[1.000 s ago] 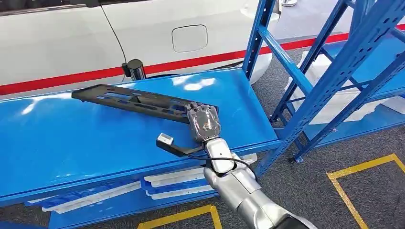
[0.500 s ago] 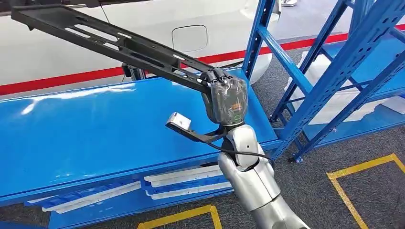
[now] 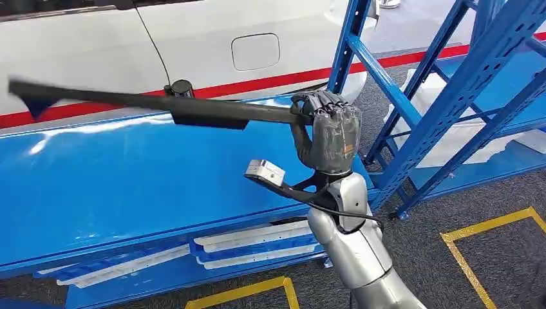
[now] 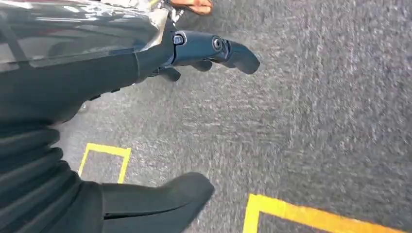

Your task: Take the parts from the cabinet and place them on the table.

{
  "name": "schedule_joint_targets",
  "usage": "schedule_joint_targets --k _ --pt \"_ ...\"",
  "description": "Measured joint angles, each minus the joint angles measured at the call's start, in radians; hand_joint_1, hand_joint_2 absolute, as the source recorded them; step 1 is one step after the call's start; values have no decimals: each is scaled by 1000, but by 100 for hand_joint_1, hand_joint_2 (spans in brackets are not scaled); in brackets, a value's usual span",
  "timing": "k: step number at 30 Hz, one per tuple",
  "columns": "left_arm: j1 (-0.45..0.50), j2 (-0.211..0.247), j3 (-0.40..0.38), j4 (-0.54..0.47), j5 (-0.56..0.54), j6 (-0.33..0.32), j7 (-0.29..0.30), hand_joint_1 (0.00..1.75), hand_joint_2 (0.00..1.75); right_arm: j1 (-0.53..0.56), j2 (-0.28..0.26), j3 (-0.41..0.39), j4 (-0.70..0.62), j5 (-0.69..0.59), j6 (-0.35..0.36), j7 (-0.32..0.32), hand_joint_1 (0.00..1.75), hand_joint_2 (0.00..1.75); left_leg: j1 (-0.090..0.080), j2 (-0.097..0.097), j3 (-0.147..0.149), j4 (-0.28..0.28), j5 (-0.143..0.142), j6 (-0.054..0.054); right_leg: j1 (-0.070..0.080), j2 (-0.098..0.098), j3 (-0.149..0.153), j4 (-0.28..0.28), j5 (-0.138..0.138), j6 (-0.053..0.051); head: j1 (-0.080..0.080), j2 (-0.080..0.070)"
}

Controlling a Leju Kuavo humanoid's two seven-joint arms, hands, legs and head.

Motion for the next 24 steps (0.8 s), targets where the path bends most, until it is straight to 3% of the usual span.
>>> schedule_joint_targets --k 6,16,19,22,23,24 --pt "5 5 22 2 11 -13 -23 0 175 21 -43 3 -27 -95 -8 -51 155 175 0 0 0 0 0 0 0 0 0 0 0 0 0 0" --pt "10 10 34 7 20 -13 -23 0 175 56 -91 5 -36 -121 -8 -62 155 175 -6 0 0 2 -3 3 -7 0 1 -1 0 1 0 0" --pt "11 12 37 7 21 -12 -30 0 175 59 -107 6 -43 -144 -8 -69 155 175 -12 0 0 4 -7 9 -11 0 2 -1 -3 7 0 0" --pt "12 12 40 7 21 -5 -33 0 175 60 -119 7 -53 -150 -8 -69 155 175 -16 -1 0 6 -6 18 -15 0 11 -2 1 21 0 0" --pt "11 11 40 7 21 -3 -33 0 175 60 -124 7 -61 -152 -8 -69 155 175 -10 2 4 -4 0 26 -13 1 10 -2 -2 24 -1 0" --pt "11 9 40 7 21 1 -35 0 175 62 -132 7 -68 -157 -8 -69 155 175 -7 3 7 -10 4 31 -16 1 -3 24 -25 19 1 0"
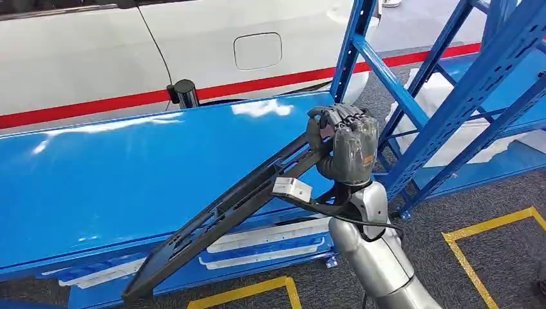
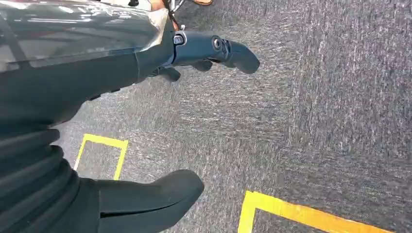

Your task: Take the parts from the cabinet and place them on the table.

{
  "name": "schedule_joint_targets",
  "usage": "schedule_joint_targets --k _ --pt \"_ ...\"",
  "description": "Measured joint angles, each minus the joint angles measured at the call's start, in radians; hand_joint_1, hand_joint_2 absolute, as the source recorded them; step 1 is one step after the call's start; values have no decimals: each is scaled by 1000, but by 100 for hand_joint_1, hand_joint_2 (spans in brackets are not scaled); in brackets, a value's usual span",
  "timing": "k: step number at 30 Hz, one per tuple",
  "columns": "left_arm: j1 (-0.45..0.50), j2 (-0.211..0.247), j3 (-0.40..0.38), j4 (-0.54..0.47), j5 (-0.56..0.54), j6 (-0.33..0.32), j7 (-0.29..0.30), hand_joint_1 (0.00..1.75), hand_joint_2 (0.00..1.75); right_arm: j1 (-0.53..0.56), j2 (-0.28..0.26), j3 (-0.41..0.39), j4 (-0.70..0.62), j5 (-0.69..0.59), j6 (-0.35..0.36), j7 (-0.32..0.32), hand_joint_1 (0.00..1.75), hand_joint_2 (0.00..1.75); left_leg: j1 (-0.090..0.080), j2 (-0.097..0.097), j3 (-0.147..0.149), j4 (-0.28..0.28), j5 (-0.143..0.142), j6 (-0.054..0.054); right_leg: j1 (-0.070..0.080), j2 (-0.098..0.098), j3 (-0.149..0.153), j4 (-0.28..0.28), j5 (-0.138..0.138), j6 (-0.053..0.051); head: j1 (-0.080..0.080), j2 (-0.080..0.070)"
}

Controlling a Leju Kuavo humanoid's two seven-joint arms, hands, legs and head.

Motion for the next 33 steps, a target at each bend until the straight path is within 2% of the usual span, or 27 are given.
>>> schedule_joint_targets --k 1,3,4,5,6,8,9,10,11,13,14,15,16,17,18,19,20,21,22,24,25,26,28,29,30,31,33 --pt "0 0 0 0 -1 3 -2 0 175 -1 -7 1 -7 -4 1 2 155 175 2 1 -1 0 2 3 1 0 -30 68 -38 -9 2 0" --pt "0 0 0 0 -2 5 -2 0 175 7 -19 1 -16 -10 3 9 155 175 1 2 -3 0 2 4 0 0 -109 240 -107 -17 2 0" --pt "1 0 0 0 -2 6 -2 0 175 14 -25 1 -22 -10 6 14 155 175 0 2 -4 0 3 4 0 0 -140 306 -124 -15 3 0" --pt "1 -1 0 0 -2 6 -2 0 175 20 -30 1 -27 -10 11 18 155 175 0 2 -6 0 5 4 0 0 -150 326 -120 -8 3 0" --pt "1 -2 1 0 -3 6 -2 0 175 24 -35 1 -33 -10 17 22 155 175 1 1 -7 0 8 1 0 0 -132 291 -98 3 3 0" --pt "1 -5 1 0 -5 7 2 0 175 28 -46 0 -60 -3 39 38 155 175 3 -2 -11 1 15 -8 -3 0 -40 106 -25 22 3 0" --pt "1 -6 1 0 -8 7 3 0 175 29 -48 0 -74 0 46 44 155 175 2 -2 -12 3 18 -13 -4 0 7 15 -3 24 3 0" --pt "1 -6 1 0 -10 8 4 0 175 30 -51 -1 -84 1 51 48 155 175 -2 -4 -16 4 21 -19 3 1 21 3 14 12 2 0" --pt "1 -6 1 0 -10 8 4 0 175 34 -52 -1 -94 1 55 53 155 175 -3 -3 -15 6 26 -25 4 3 8 11 28 6 3 0" --pt "1 -7 1 0 -12 8 5 0 175 37 -56 -5 -114 11 75 65 155 175 0 -3 -20 5 36 -39 7 4 -10 10 25 -8 1 0" --pt "2 -6 1 0 -12 8 7 0 175 40 -56 -6 -124 17 81 71 155 175 1 -5 -25 4 42 -47 2 3 -16 5 34 -21 2 0" --pt "2 -6 1 0 -13 8 7 0 175 39 -56 -7 -135 20 88 75 155 175 7 -3 -36 19 16 -53 -5 1 -12 5 42 -32 2 0" --pt "2 -8 1 0 -14 8 8 0 175 42 -56 -7 -145 27 95 82 155 175 8 1 -49 58 -39 -59 -4 0 -22 5 50 -44 1 0" --pt "1 -10 1 0 -16 8 8 0 175 45 -56 -9 -158 34 99 89 155 175 10 2 -73 135 -106 -67 -3 -1 -32 6 59 -48 0 0" --pt "-1 -10 1 0 -18 8 10 0 175 48 -56 -11 -169 40 108 94 155 175 12 3 -96 221 -158 -73 -2 -2 -41 7 67 -50 0 0" --pt "-2 -10 1 0 -18 8 11 0 175 54 -57 -13 -179 46 114 98 155 175 14 3 -112 289 -187 -77 0 -3 -51 7 73 -48 0 0" --pt "-2 -10 1 0 -18 8 13 0 175 61 -57 -16 -190 51 120 102 155 175 16 3 -110 323 -193 -79 1 -3 -59 8 79 -47 0 0" --pt "-2 -10 1 0 -20 8 15 0 175 67 -58 -17 -201 53 127 105 155 175 17 3 -86 308 -181 -79 1 -4 -67 9 85 -44 0 0" --pt "-3 -11 1 0 -21 8 16 0 175 72 -59 -19 -213 53 130 106 155 175 17 4 -42 254 -157 -77 1 -4 -74 10 89 -43 0 0" --pt "-8 -11 1 0 -24 7 19 0 175 77 -61 -24 -240 58 135 107 155 175 17 4 101 55 -106 -69 0 -3 -82 13 97 -32 -1 0" --pt "-12 -11 1 -1 -24 7 22 0 175 81 -61 -28 -256 64 136 107 155 175 13 2 134 1 -122 -63 6 -4 -87 15 100 -27 -1 0" --pt "-13 -12 1 -1 -25 7 23 0 175 85 -62 -32 -270 69 137 108 155 175 9 0 125 10 -107 -52 6 -6 -87 13 107 -18 3 0" --pt "-13 -11 1 -1 -29 7 26 0 175 103 -61 -32 -301 79 137 108 155 175 1 -1 117 8 -105 -46 2 -7 -91 12 118 -6 0 0" --pt "-14 -11 1 -1 -31 7 29 0 175 116 -62 -34 -320 89 137 110 155 175 0 0 110 3 -95 -33 4 -7 -94 8 125 4 1 0" --pt "-14 -12 1 -1 -31 8 31 0 175 128 -63 -36 -335 95 137 110 155 175 9 5 103 -13 -79 -17 9 -6 -106 16 117 7 1 0" --pt "-16 -13 1 -1 -31 8 32 0 175 134 -64 -37 -344 99 137 110 155 175 7 8 97 -14 -69 -12 3 -5 -124 35 90 4 1 0" --pt "-16 -11 1 -2 -31 9 33 0 175 140 -66 -37 -361 105 137 113 155 175 4 11 74 -13 -52 -2 7 -3 -167 170 -8 -18 4 0"
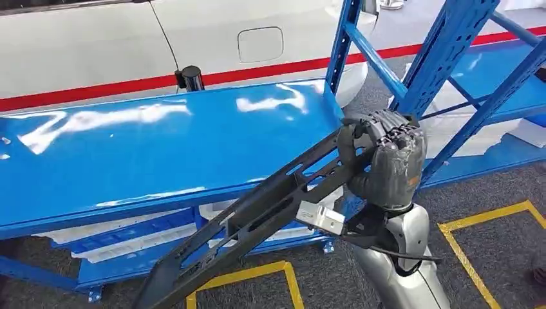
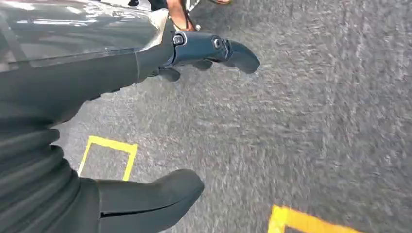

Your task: Take the parts from the cabinet and place them on the table.

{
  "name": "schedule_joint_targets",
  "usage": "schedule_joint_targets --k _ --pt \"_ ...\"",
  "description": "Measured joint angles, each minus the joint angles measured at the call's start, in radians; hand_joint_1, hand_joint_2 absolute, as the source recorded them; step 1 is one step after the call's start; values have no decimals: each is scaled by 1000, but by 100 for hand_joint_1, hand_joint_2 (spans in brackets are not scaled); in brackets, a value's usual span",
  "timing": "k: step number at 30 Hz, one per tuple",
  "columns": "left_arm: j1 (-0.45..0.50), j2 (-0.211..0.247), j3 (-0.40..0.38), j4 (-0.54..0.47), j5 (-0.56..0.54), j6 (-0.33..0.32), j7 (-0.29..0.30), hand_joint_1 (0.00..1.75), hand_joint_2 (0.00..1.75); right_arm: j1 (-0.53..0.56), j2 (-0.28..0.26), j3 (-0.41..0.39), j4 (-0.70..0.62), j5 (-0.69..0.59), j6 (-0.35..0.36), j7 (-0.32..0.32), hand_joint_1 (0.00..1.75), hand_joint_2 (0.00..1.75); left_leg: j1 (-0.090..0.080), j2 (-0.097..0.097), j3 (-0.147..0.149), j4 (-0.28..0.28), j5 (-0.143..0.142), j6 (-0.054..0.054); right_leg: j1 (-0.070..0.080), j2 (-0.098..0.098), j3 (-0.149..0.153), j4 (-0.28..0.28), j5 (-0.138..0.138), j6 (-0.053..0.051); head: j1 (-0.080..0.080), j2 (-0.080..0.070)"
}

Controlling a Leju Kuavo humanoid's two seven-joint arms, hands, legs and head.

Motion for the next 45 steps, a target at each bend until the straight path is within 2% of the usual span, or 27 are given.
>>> schedule_joint_targets --k 2,3,4,6,8,11,12,13,14,16,17,19,21,23,26,27,29,30,32,34,36,37,38,41,42,43,45 --pt "-1 -1 0 0 0 0 0 0 175 35 0 -1 -31 14 -1 3 155 175 -4 0 -25 2 17 4 1 0 -30 134 -53 1 0 0" --pt "0 -2 0 0 1 0 0 0 175 53 0 -1 -46 23 -1 3 155 175 -5 -1 -37 2 26 3 1 0 -16 139 -46 8 0 0" --pt "0 -2 0 0 2 0 0 0 175 63 0 -1 -60 32 -2 3 155 175 -6 -1 -47 2 34 1 1 0 20 98 -24 18 -1 0" --pt "-1 -3 0 0 6 2 0 0 175 78 0 -1 -86 44 -2 6 155 175 -8 -2 -63 3 49 -3 2 0 134 -75 24 28 -1 0" --pt "-2 -6 0 0 10 8 0 0 175 96 0 -1 -120 59 -3 10 155 175 -14 -1 -75 4 63 -12 17 0 223 -215 16 10 -3 0" --pt "-1 -7 0 0 19 11 -5 0 175 139 -2 -2 -154 83 -4 13 155 175 -13 -1 -77 -6 91 -25 19 1 204 -207 34 5 -10 0" --pt "1 -4 1 0 21 14 -7 0 175 153 -2 -2 -164 88 -4 13 155 175 -15 -3 -84 -7 85 -32 -10 -1 195 -219 47 -6 -10 0" --pt "1 -5 1 0 22 15 -10 0 175 163 -3 -2 -177 92 -6 14 155 175 -13 -6 -96 12 47 -40 -8 -1 190 -218 56 -10 -11 0" --pt "1 -6 1 0 29 16 -11 0 175 173 -3 -3 -187 92 -9 14 155 175 -8 -7 -112 68 -11 -46 -10 -3 181 -216 65 -25 -16 0" --pt "3 -4 5 0 35 20 -14 0 175 201 -3 -4 -208 92 -15 15 155 175 1 -7 -159 244 -114 -58 -8 -6 164 -214 77 -27 -16 0" --pt "5 -5 6 0 41 23 -16 0 175 216 -4 -5 -217 92 -19 15 155 175 5 -7 -173 312 -135 -63 -8 -7 156 -211 80 -23 -16 0" --pt "10 -3 8 0 50 29 -19 0 175 246 -10 -8 -235 85 -29 11 155 175 15 -6 -134 297 -110 -71 -13 -8 143 -200 83 -18 -17 0" --pt "12 -2 14 0 58 32 -24 0 175 276 -18 -16 -255 85 -46 6 155 175 25 -6 -15 118 -38 -76 -20 -7 135 -188 84 -15 -18 0" --pt "12 -2 19 0 65 34 -28 0 175 300 -24 -24 -272 84 -68 -5 155 175 17 -12 40 17 -38 -73 -11 -8 118 -177 89 -7 -17 0" --pt "14 0 25 0 74 40 -29 0 175 325 -34 -26 -287 61 -74 -16 155 175 9 -12 33 14 -34 -63 -18 -7 112 -182 105 18 -16 0" --pt "15 -1 28 0 76 41 -29 0 175 330 -38 -27 -292 50 -73 -20 155 175 12 -10 31 -1 -24 -48 -15 -5 105 -183 105 27 -15 0" --pt "12 -3 34 -2 84 43 -31 0 175 328 -46 -29 -296 26 -53 -26 155 175 15 -5 16 -12 -9 -24 -15 -4 70 -122 37 15 -13 0" --pt "14 -1 36 -2 86 44 -32 0 175 328 -49 -31 -296 13 -45 -27 155 175 13 -3 6 -11 -2 -16 -15 -3 45 -39 -16 5 -13 0" --pt "14 -2 40 -2 89 44 -32 0 175 328 -55 -35 -296 0 -32 -29 155 175 10 -1 -16 -10 16 -12 -15 -1 6 110 -82 3 -13 0" --pt "14 -3 42 -2 89 44 -33 0 175 328 -57 -38 -296 -3 -31 -30 155 175 9 -1 -40 -6 34 -14 -15 -1 29 137 -56 26 -13 0" --pt "14 -5 43 -2 90 44 -33 0 175 326 -59 -39 -296 -4 -31 -30 155 175 11 -2 -71 2 54 -21 -17 -1 133 -4 23 50 -13 0" --pt "13 -5 44 -2 90 44 -33 0 175 324 -60 -39 -296 -4 -31 -30 155 175 10 -4 -80 8 62 -26 -18 -1 192 -94 28 47 -13 0" --pt "14 -5 46 -3 90 44 -33 0 175 320 -60 -40 -297 -4 -31 -31 155 175 5 -6 -88 13 70 -34 -13 1 258 -196 -11 33 -13 0" --pt "15 -5 48 -4 90 46 -34 0 175 318 -61 -44 -301 -13 -26 -32 155 175 8 -7 -90 6 103 -48 1 7 242 -199 -10 23 -16 0" --pt "17 -5 48 -4 90 46 -34 0 175 318 -61 -44 -301 -22 -18 -35 155 175 7 -10 -95 5 112 -55 -3 5 232 -200 0 12 -16 0" --pt "19 -3 50 -5 90 47 -34 0 175 316 -61 -45 -301 -32 -9 -41 155 175 14 -9 -106 15 84 -60 -22 1 220 -199 12 0 -18 0" --pt "19 -4 51 -5 92 48 -34 0 175 311 -61 -48 -301 -51 6 -47 155 175 15 -6 -129 117 -57 -63 -14 -3 194 -199 37 -22 -18 0"
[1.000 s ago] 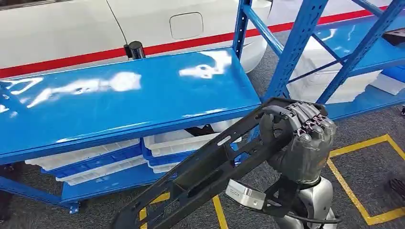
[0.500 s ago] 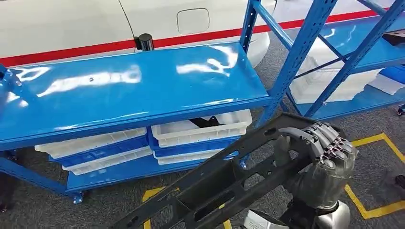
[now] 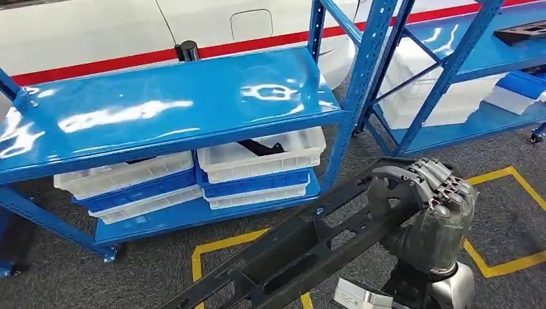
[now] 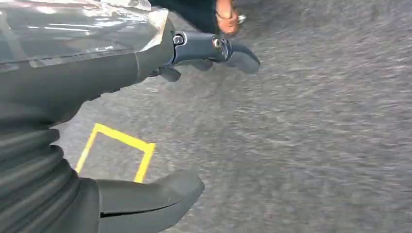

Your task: Take the parts from the cabinet and place them on the table.

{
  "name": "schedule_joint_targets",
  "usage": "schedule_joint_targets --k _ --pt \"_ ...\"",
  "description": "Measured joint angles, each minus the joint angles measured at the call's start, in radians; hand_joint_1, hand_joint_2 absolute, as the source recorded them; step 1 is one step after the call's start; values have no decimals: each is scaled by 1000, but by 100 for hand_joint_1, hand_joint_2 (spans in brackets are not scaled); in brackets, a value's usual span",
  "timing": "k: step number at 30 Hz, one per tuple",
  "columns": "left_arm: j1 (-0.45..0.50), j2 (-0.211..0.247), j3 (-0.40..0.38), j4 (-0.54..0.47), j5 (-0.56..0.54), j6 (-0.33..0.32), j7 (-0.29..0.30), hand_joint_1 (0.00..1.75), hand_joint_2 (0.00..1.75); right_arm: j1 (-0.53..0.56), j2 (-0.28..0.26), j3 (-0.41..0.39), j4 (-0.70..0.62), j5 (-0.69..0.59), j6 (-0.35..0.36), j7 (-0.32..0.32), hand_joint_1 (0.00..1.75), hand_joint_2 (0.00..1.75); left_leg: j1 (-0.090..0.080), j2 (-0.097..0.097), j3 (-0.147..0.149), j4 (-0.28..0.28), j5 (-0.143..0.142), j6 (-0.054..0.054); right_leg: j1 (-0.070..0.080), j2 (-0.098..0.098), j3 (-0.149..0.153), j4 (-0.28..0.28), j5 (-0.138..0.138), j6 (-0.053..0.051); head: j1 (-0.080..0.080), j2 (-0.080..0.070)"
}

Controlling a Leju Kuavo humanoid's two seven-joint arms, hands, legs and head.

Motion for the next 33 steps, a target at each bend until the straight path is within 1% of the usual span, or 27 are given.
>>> schedule_joint_targets --k 1,2,3,4,6,7,8,9,10,12,13,15,17,18,19,21,22,23,24,25,26,27,28,29,30,31,33 --pt "0 0 2 0 0 1 0 0 175 -3 0 -2 0 -8 7 -3 155 175 0 -1 -15 83 -63 -3 4 -1 -13 1 13 -2 0 0" --pt "0 2 4 0 0 1 1 0 175 -6 0 -5 0 -16 13 -6 155 175 0 -1 -27 163 -98 -5 7 -3 -23 3 25 -3 0 0" --pt "0 3 5 -1 0 2 1 0 175 -10 0 -7 1 -27 23 -10 155 175 0 -1 -29 216 -98 -5 10 -4 -41 7 38 -2 0 0" --pt "0 4 6 -1 0 2 1 0 175 -14 0 -9 2 -32 30 -13 155 175 0 -1 -18 235 -71 -4 11 -4 -58 13 47 -1 0 0" --pt "0 4 7 -1 0 2 1 0 175 -33 0 -17 7 -52 55 -13 155 175 1 -1 67 154 5 0 11 -4 -101 32 63 6 -1 0" --pt "-2 4 7 -2 -1 1 0 0 175 -47 0 -23 12 -63 71 -13 155 175 2 -1 135 66 12 3 11 -3 -116 41 71 11 -2 0" --pt "-5 4 7 -3 -4 1 -1 0 175 -61 0 -28 16 -66 84 -10 155 175 0 -2 205 -30 -25 7 13 -2 -126 47 78 17 -3 0" --pt "-7 5 7 -3 -8 1 -3 0 175 -80 0 -35 25 -53 96 0 155 175 -5 -3 241 -102 -44 12 16 -3 -131 50 87 24 0 0" --pt "-8 5 7 -3 -10 0 -5 0 175 -103 0 -43 41 -28 108 11 155 175 -9 -2 236 -107 -47 16 15 -6 -135 46 101 34 1 0" --pt "-9 6 7 -3 -21 -3 -5 0 175 -152 7 -58 89 12 148 39 155 175 -18 0 223 -108 -27 38 10 -5 -140 38 124 49 1 0" --pt "-10 4 7 -3 -22 -6 -2 0 175 -176 9 -64 116 18 166 47 155 175 -8 5 203 -119 -7 50 14 -4 -150 43 120 53 2 0" --pt "-18 6 7 -5 -31 -8 4 0 175 -233 16 -75 175 17 203 58 155 175 -12 13 167 -118 24 67 11 -2 -187 116 19 34 9 0" --pt "-24 7 6 -6 -37 -8 6 0 175 -279 24 -82 228 18 220 61 155 175 -14 13 127 -117 57 67 10 -1 -218 265 -80 28 11 0" --pt "-25 7 6 -6 -39 -8 7 0 175 -289 26 -82 239 21 225 63 155 175 -15 13 121 -117 65 67 10 -1 -222 298 -89 32 11 0" --pt "-25 7 6 -8 -39 -8 8 0 175 -306 28 -82 255 32 230 68 155 175 -15 14 105 -116 78 66 10 0 -222 337 -88 40 12 0" --pt "-27 6 6 -8 -39 -8 11 0 175 -357 37 -81 313 79 245 90 155 175 -15 17 63 -112 109 61 10 0 -189 351 -29 71 12 0" --pt "-29 6 6 -8 -39 -8 14 0 175 -384 42 -81 342 91 251 96 155 175 -14 18 43 -109 122 58 10 0 -151 310 7 82 12 0" --pt "-33 6 6 -8 -39 -8 15 0 175 -411 47 -81 371 93 255 101 155 175 -13 17 21 -105 138 53 10 0 -84 228 26 83 12 0" --pt "-38 6 6 -8 -39 -8 16 0 175 -431 53 -80 389 96 256 102 155 175 -13 16 9 -100 152 49 10 3 -11 127 2 71 11 0" --pt "-41 6 6 -8 -39 -8 17 0 175 -449 59 -80 400 100 256 103 155 175 -19 10 -1 -97 166 42 21 3 71 -2 -53 51 13 0" --pt "-41 6 6 -8 -40 -8 17 0 175 -462 63 -80 414 100 257 103 155 175 -19 10 1 -108 182 36 23 5 55 -3 -59 39 9 0" --pt "-41 7 6 -8 -40 -8 18 0 175 -476 67 -79 429 100 259 103 155 175 -18 10 0 -110 194 32 24 7 51 -4 -52 38 11 0" --pt "-41 7 6 -8 -40 -8 23 0 175 -495 75 -78 455 100 270 103 155 175 -16 10 -2 -114 208 25 28 8 42 5 -44 28 9 0" --pt "-40 8 6 -8 -40 -8 24 0 175 -513 85 -76 485 102 278 103 155 175 -16 6 -7 -117 212 19 16 6 30 3 -31 15 10 0" --pt "-40 10 6 -8 -40 -8 25 0 175 -538 97 -72 520 107 284 103 155 175 -8 2 -20 -95 160 12 8 3 17 5 -16 5 9 0" --pt "-40 9 6 -8 -39 -8 27 0 175 -564 111 -65 554 115 287 103 155 175 -7 2 -35 -46 86 8 9 4 1 5 -1 -9 10 0" --pt "-43 9 7 -8 -37 -5 28 0 175 -622 141 -50 628 133 285 104 155 175 -5 -1 -71 117 -39 -4 12 5 -28 7 32 -14 10 0"
